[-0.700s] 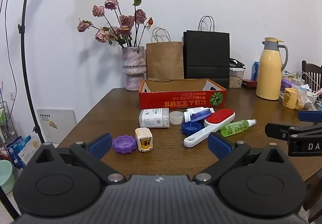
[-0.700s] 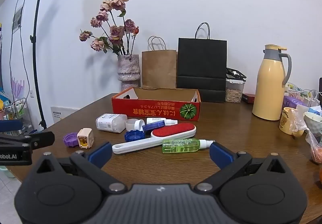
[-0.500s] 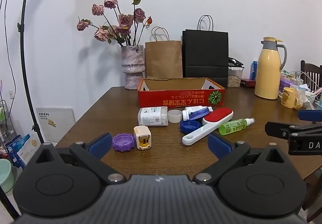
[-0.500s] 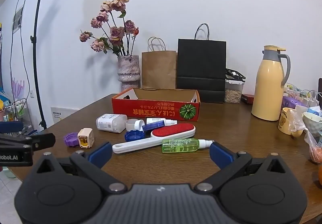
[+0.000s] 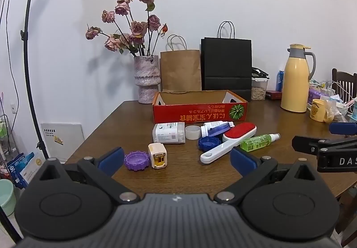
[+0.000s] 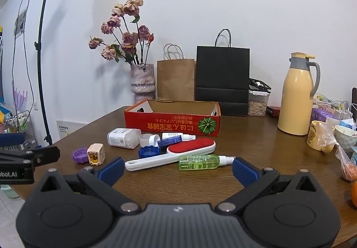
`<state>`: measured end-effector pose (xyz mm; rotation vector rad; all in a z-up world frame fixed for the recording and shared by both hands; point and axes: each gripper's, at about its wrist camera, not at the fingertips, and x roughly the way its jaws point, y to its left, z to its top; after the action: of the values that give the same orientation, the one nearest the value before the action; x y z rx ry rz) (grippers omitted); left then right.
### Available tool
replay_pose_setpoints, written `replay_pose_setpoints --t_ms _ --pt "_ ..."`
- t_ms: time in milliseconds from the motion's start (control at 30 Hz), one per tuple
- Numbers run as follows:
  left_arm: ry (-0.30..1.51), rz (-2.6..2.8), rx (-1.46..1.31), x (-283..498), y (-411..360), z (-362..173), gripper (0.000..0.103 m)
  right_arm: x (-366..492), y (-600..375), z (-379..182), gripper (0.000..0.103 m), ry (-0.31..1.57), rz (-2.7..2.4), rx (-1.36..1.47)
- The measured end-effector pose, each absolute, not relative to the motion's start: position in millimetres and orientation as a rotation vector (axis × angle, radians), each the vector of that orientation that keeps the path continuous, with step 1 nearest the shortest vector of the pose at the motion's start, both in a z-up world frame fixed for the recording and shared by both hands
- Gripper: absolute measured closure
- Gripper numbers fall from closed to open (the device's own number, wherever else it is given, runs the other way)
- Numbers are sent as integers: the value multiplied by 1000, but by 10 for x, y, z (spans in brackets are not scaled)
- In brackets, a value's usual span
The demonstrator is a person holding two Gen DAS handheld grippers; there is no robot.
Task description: Organize rigid objects
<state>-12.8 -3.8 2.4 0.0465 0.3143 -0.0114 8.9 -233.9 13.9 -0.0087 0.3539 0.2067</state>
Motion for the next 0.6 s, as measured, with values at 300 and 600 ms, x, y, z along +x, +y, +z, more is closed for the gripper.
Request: replay_pose_setpoints --t_ms 300,600 --pt "314 -12 46 -134 -38 42 0 81 -2338 168 0 349 207 -9" --pt "312 -15 44 -141 -40 44 0 76 -2340 159 0 346 207 -9"
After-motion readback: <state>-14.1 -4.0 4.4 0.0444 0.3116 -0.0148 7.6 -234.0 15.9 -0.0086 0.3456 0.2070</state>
